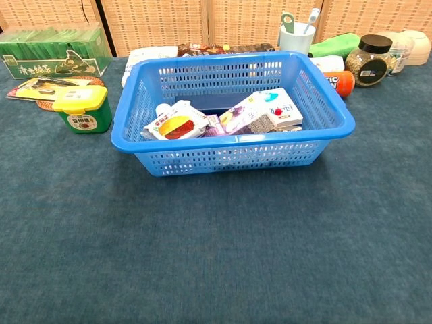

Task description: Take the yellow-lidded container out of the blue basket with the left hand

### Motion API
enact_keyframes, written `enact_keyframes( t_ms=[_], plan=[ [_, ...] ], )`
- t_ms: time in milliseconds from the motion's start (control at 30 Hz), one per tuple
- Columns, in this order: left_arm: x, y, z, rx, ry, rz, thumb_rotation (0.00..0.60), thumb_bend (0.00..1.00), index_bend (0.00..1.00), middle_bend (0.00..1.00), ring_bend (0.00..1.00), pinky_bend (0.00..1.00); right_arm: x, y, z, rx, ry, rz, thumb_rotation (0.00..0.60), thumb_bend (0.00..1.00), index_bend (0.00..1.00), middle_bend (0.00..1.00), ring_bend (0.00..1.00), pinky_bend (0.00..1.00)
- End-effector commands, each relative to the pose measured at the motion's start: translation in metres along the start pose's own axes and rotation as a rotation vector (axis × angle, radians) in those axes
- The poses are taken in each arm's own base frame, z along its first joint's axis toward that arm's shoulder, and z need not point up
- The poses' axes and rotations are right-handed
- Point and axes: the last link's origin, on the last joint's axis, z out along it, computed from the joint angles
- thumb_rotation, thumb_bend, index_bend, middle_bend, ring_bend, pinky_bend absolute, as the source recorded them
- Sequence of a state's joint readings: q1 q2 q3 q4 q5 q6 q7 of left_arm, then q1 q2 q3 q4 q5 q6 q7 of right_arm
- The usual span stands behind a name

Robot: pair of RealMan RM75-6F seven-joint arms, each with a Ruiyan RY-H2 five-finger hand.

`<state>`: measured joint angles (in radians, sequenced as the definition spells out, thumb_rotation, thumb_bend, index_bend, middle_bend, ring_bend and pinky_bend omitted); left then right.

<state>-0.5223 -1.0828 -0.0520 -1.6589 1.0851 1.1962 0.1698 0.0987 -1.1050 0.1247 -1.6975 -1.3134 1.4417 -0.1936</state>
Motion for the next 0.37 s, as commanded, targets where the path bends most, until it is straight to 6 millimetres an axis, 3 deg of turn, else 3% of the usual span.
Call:
enact_keyframes(
  t_ms=[33,100,367],
  plan=[
    [-0.007,-0.025,-0.06,0.043,0.061,-0.096,0.6,0.07,0.0,0.0,0.0,0.0,-0.002,-0.004,-0.003,0.025,0.007,-0.019,0.6,0.0,0.0,0.0,0.0,0.0],
    [-0.015,-0.034,-0.08,0.053,0.08,-0.115,0.6,0.07,0.0,0.0,0.0,0.0,-0.002,-0.006,-0.005,0.038,0.017,-0.029,0.6,0.0,0.0,0.0,0.0,0.0],
    [-0.033,-0.052,-0.119,0.112,0.103,-0.169,0.6,0.07,0.0,0.0,0.0,0.0,-0.003,-0.011,-0.01,0.068,0.031,-0.048,0.6,0.0,0.0,0.0,0.0,0.0]
  ],
)
